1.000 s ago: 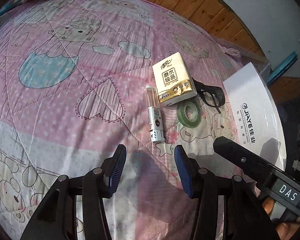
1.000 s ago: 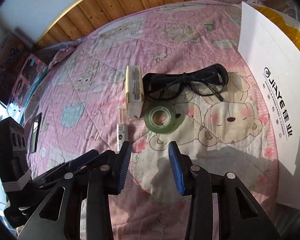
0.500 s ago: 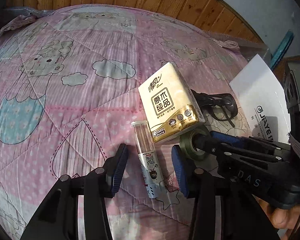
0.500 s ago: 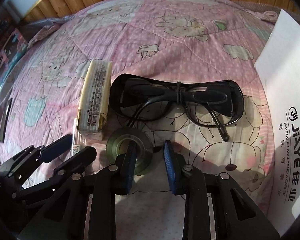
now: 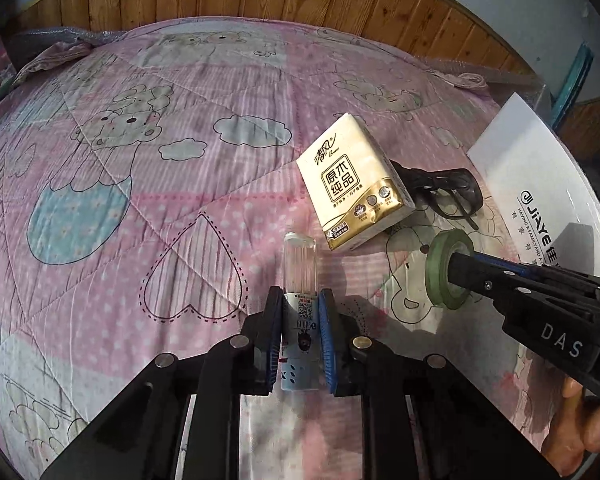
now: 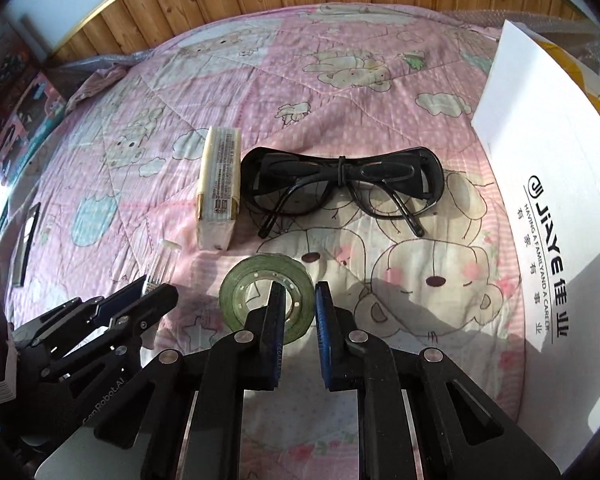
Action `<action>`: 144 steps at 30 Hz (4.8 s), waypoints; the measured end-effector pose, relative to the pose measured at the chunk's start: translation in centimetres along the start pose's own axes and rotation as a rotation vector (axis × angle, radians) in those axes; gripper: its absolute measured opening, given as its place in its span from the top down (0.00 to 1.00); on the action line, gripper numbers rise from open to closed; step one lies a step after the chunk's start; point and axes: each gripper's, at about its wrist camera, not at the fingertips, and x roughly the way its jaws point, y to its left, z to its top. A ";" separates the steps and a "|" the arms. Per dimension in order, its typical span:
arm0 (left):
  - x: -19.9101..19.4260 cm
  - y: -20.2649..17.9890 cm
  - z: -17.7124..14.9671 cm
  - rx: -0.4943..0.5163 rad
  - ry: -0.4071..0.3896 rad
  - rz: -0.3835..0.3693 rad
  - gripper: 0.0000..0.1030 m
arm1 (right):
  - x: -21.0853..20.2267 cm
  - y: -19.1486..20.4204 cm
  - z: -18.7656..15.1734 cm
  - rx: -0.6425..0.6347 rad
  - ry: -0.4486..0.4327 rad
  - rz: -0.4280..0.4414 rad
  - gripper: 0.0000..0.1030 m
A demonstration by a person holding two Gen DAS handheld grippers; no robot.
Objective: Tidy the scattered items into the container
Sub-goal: 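Grasp the white tube with the left tool while the right tool grasps the green tape roll, then lift the tube and tape roll and carry both toward the white box, then lower both tools into the box and open them to drop the items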
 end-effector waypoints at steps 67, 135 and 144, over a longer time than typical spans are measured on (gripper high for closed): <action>-14.9 -2.4 -4.4 0.041 -0.108 -0.060 0.82 | -11.2 2.4 -7.6 0.071 -0.143 0.305 0.85; -11.2 -26.8 6.3 0.327 -0.134 -0.300 0.82 | -20.8 -21.7 -4.7 0.425 -0.414 0.151 0.85; -9.6 -29.6 8.2 0.349 -0.129 -0.329 0.82 | -21.2 -23.6 -3.3 0.422 -0.425 0.119 0.85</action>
